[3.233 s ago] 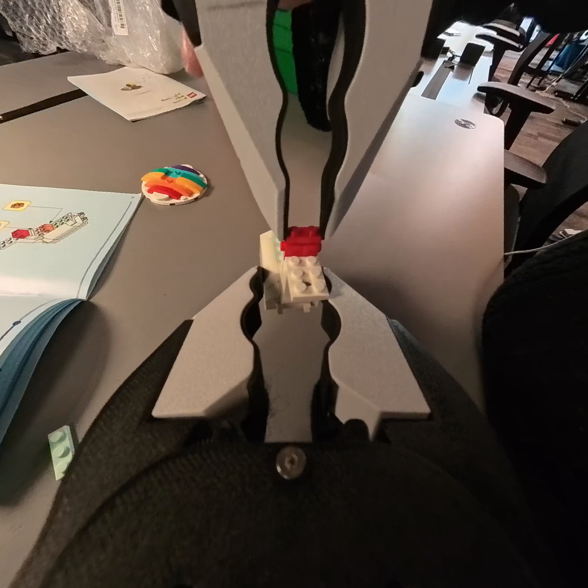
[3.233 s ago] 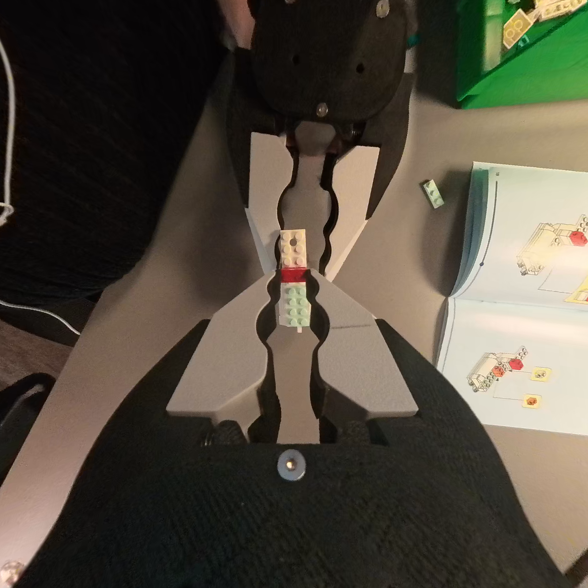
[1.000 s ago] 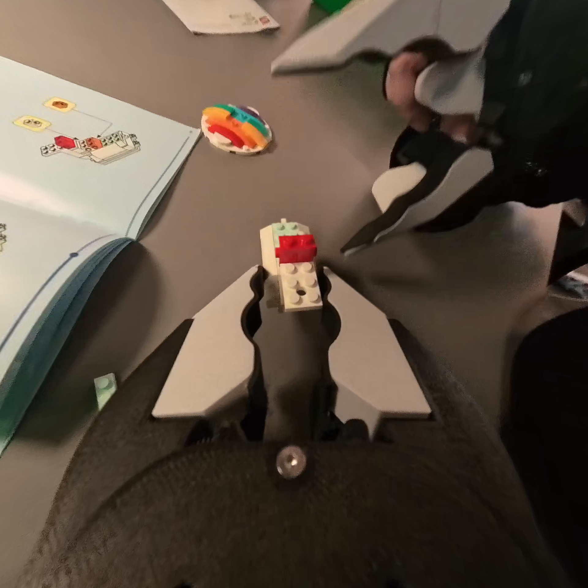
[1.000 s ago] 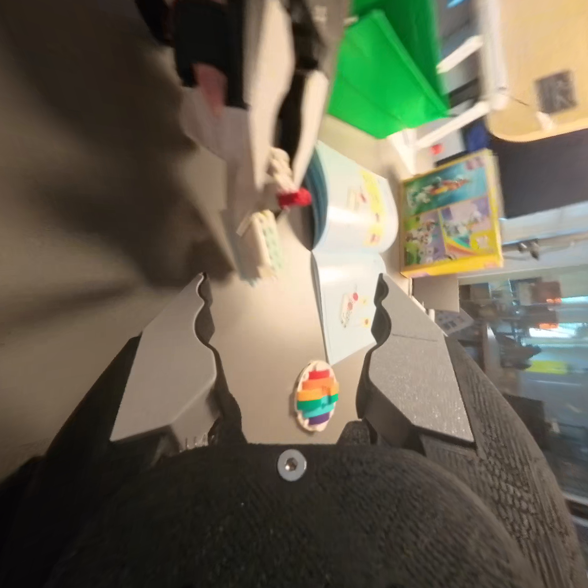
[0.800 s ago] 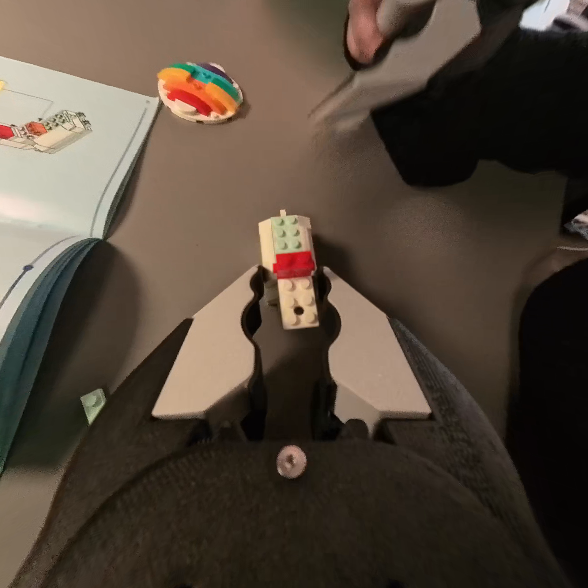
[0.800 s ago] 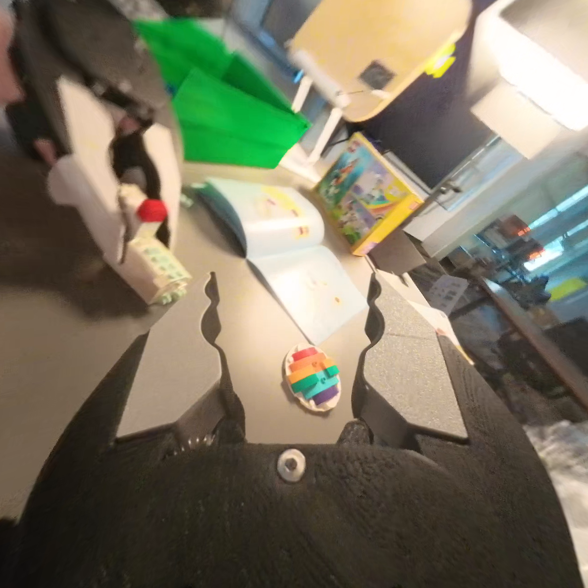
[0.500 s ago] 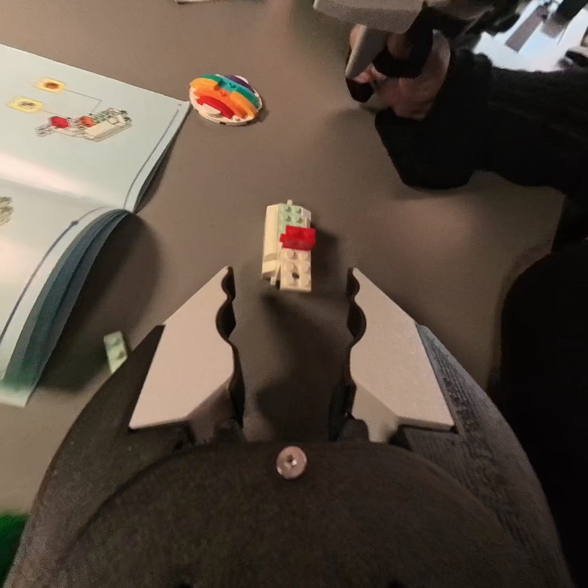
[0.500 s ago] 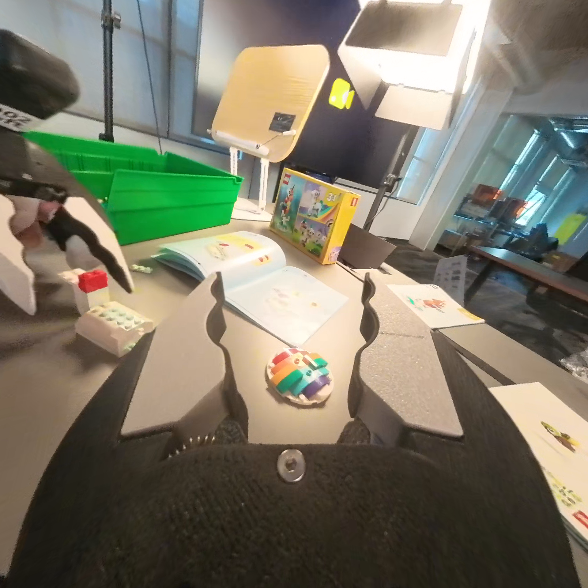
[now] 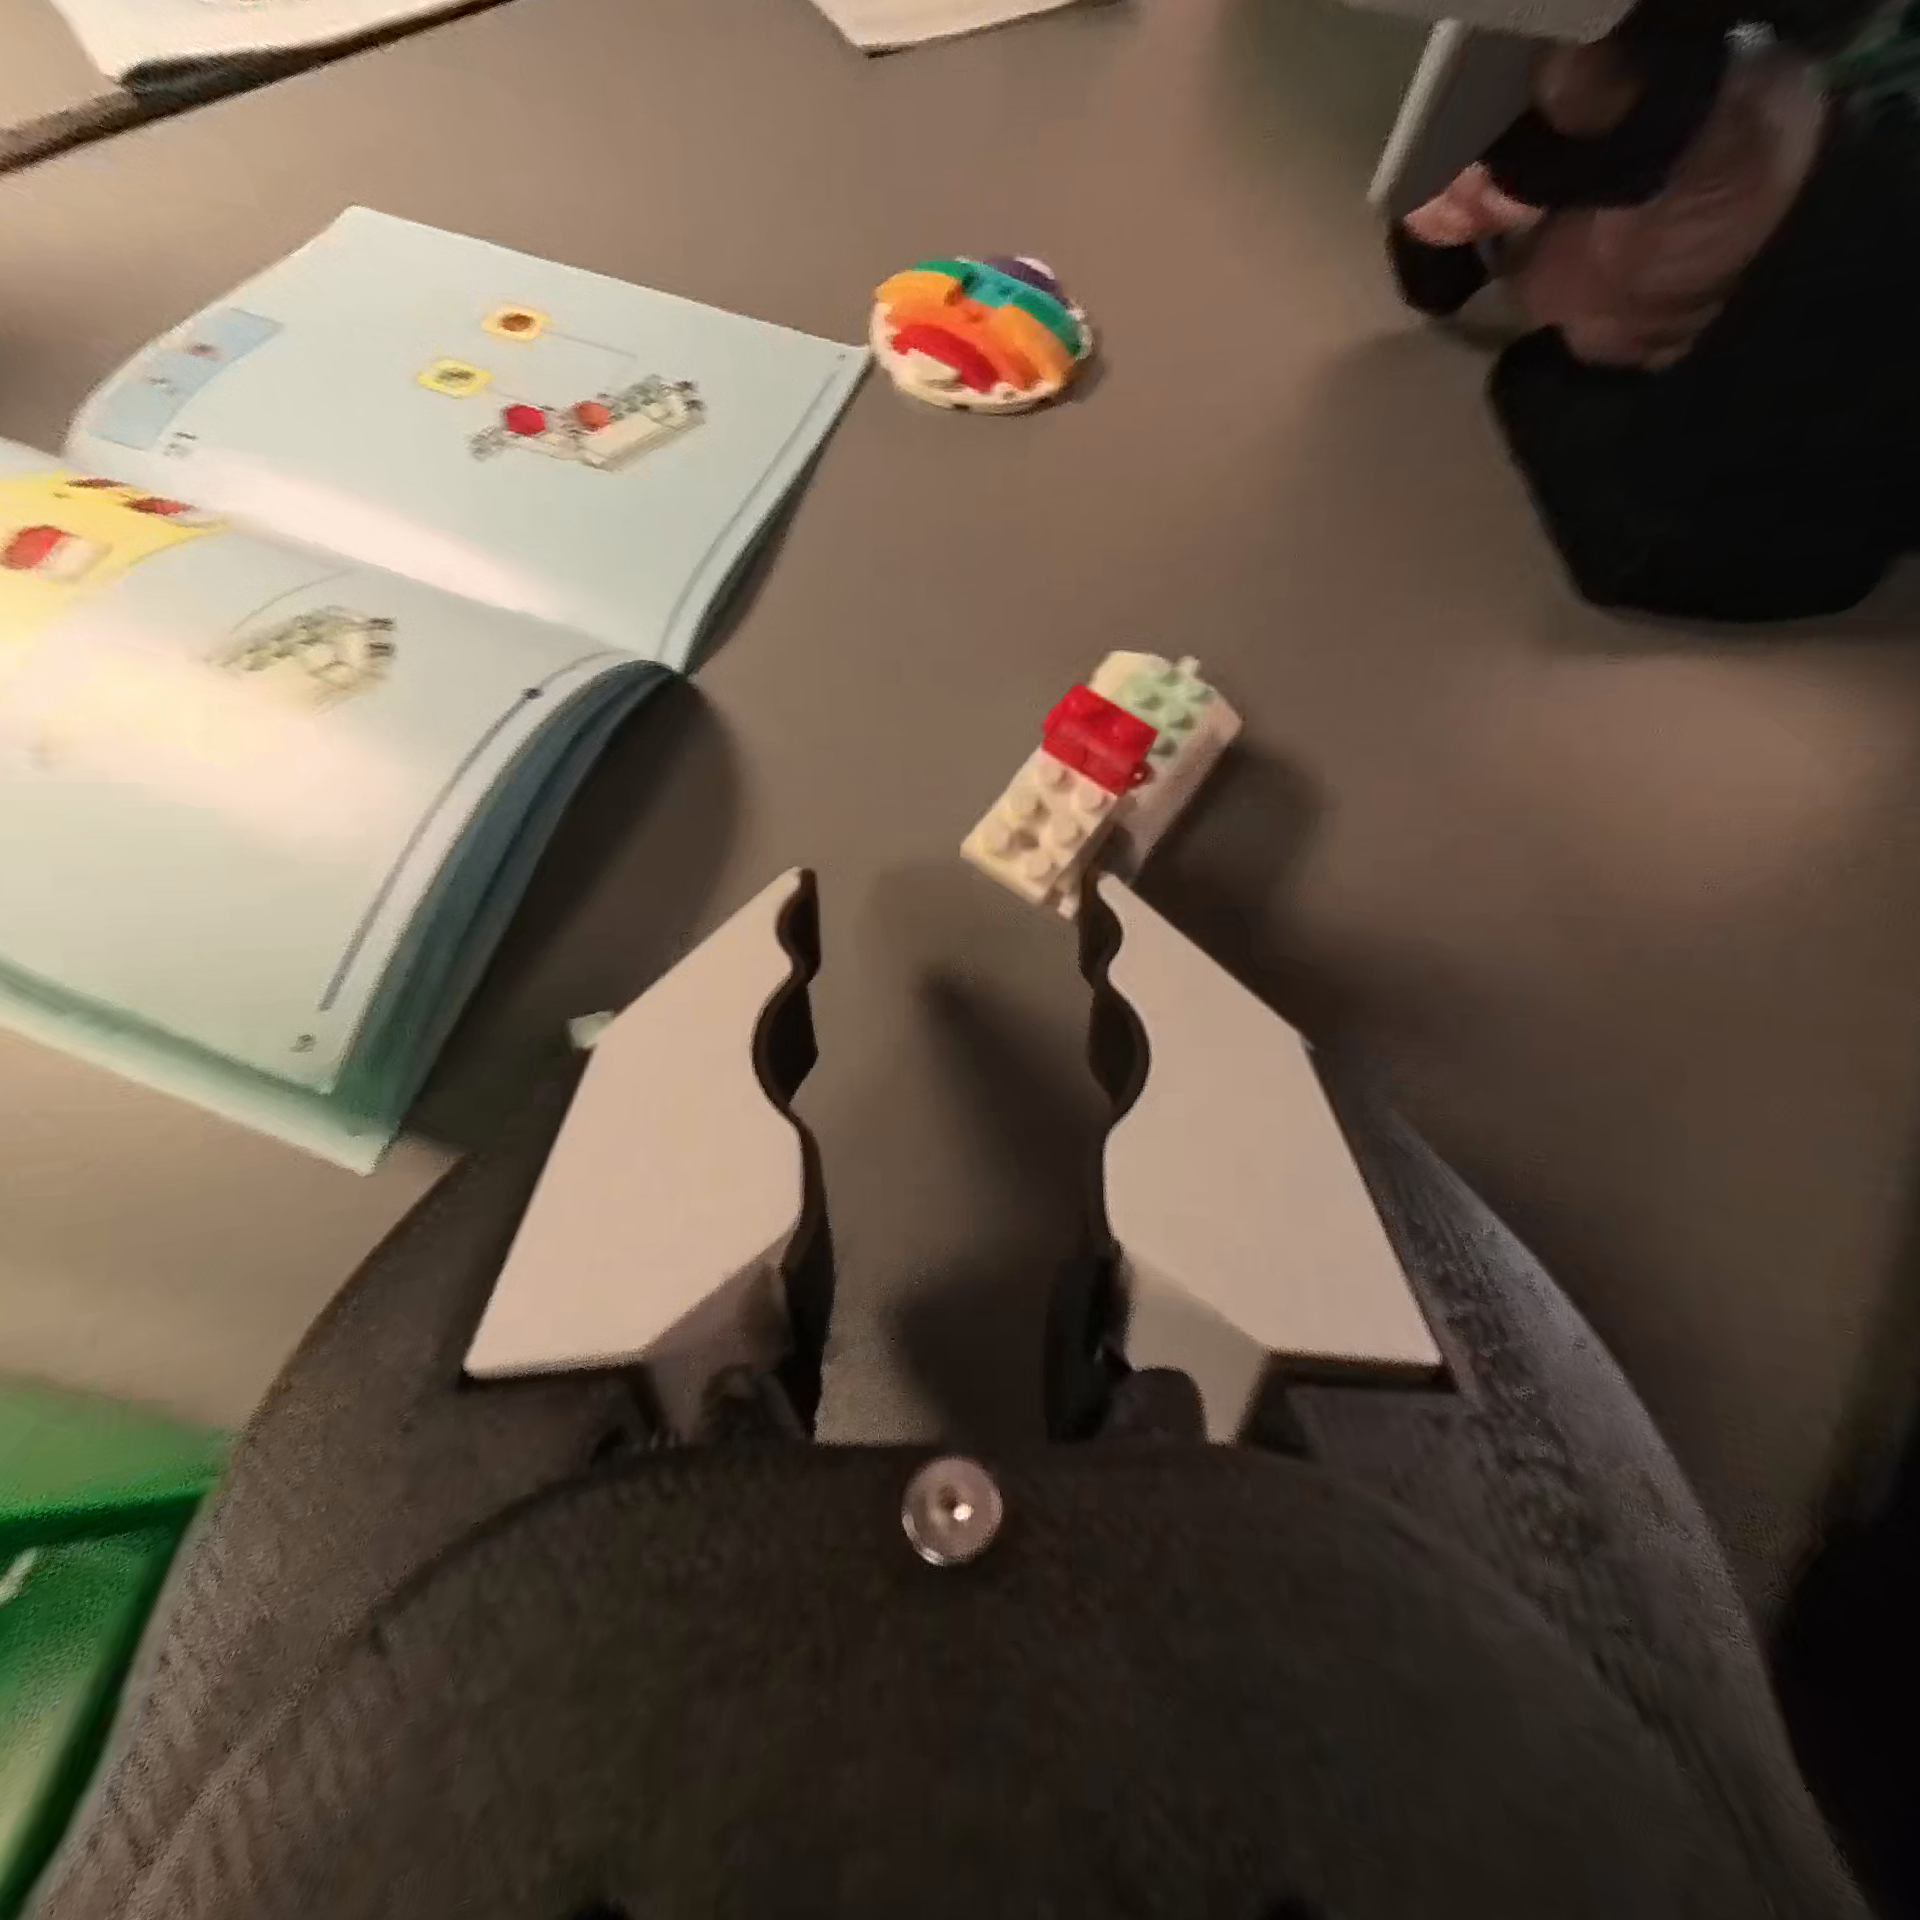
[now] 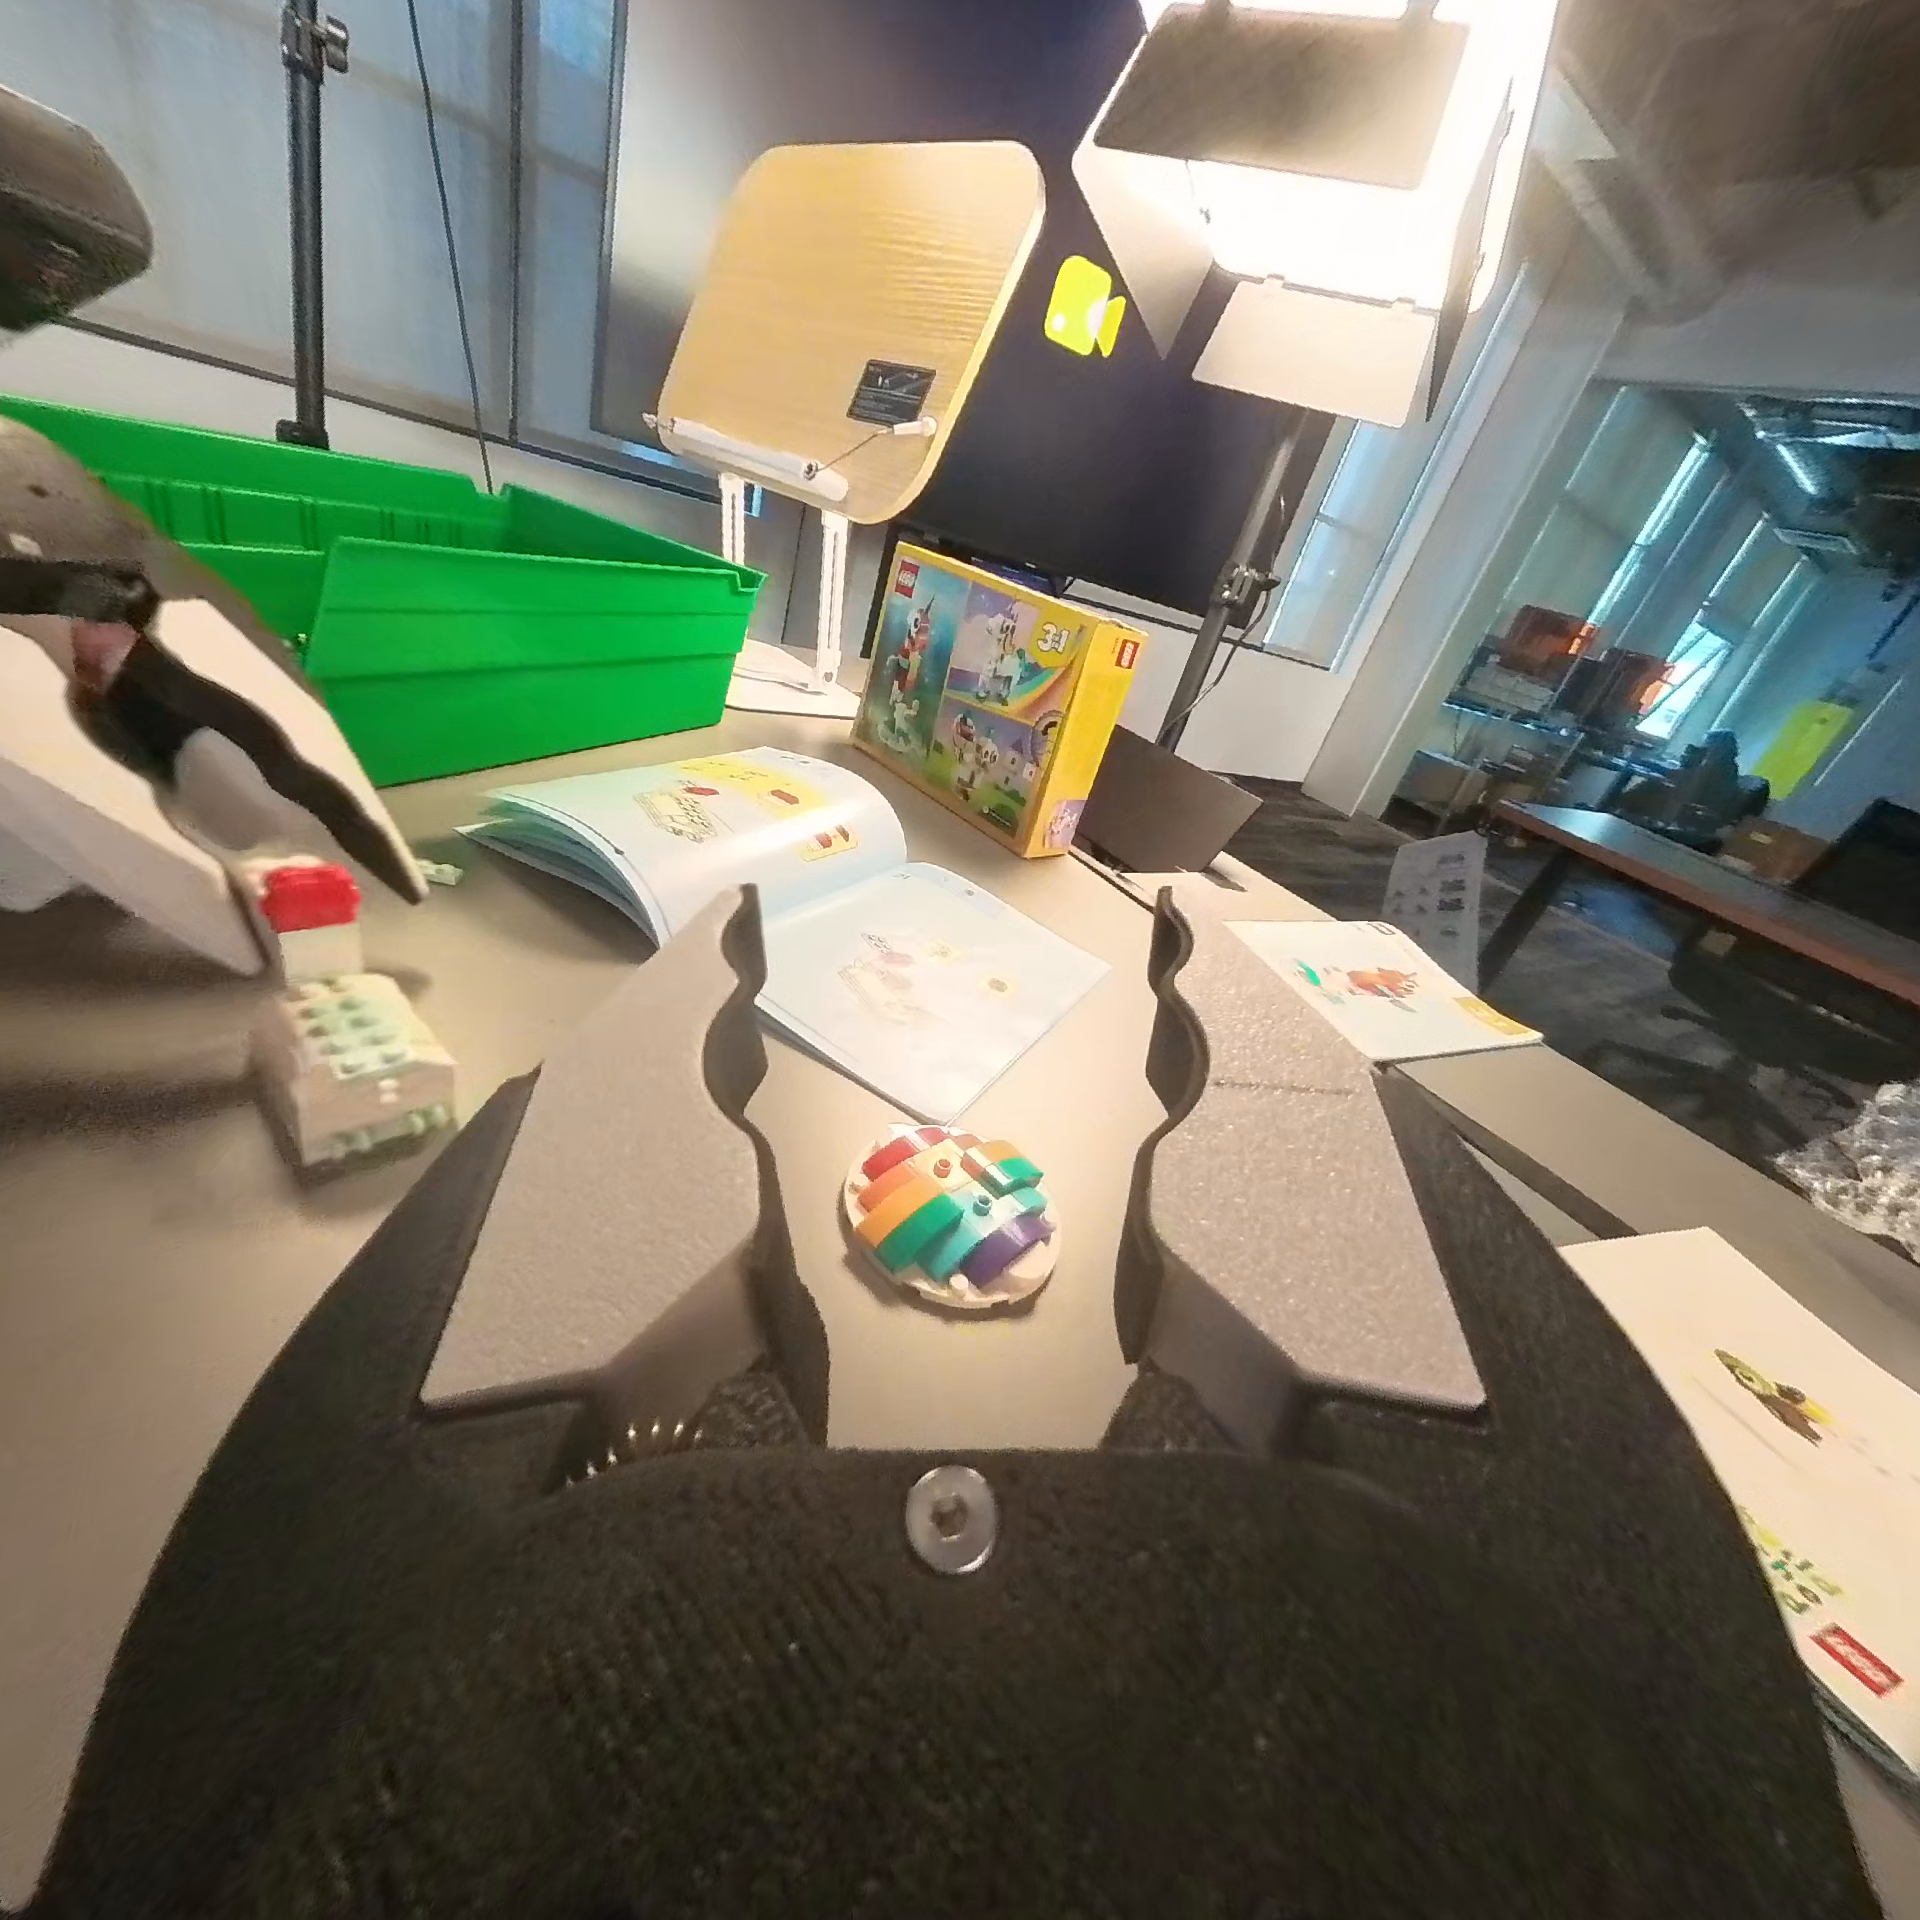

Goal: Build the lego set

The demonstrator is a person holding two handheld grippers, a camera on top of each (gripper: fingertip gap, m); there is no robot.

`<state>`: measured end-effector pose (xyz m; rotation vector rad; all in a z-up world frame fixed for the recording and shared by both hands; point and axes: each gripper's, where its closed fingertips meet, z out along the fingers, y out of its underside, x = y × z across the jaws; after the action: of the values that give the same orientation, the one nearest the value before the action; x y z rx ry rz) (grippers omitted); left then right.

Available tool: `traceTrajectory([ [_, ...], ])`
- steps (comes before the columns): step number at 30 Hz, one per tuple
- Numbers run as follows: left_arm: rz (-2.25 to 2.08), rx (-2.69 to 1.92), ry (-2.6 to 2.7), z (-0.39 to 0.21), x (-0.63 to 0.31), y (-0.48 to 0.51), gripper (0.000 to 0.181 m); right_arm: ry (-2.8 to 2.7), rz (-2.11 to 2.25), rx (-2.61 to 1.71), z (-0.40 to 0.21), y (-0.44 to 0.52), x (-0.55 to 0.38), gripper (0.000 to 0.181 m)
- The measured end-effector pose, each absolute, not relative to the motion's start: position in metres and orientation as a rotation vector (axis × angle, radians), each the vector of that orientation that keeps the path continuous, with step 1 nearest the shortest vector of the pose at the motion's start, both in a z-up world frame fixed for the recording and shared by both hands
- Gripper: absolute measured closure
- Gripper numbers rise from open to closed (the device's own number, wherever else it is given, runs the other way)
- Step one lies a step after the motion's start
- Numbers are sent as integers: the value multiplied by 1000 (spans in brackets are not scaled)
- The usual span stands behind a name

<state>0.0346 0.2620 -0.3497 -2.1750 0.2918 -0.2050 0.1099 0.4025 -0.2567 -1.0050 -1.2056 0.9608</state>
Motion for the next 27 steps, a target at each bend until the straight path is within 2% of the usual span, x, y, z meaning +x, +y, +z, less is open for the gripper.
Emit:
traceTrajectory([
  [10,88,-1890,229,-297,-4,208,131,-1121,902,-1026,-252,420,117,116],
  [15,290,-1672,-12,-262,-56,165,111,-1074,797,-1046,-252,436,122,125],
  [21,460,-1518,-122,-233,-110,119,110,-1038,629,-1084,-255,458,128,133],
  [27,545,-1566,-164,-212,-167,103,114,-995,549,-1127,-257,474,133,137],
])
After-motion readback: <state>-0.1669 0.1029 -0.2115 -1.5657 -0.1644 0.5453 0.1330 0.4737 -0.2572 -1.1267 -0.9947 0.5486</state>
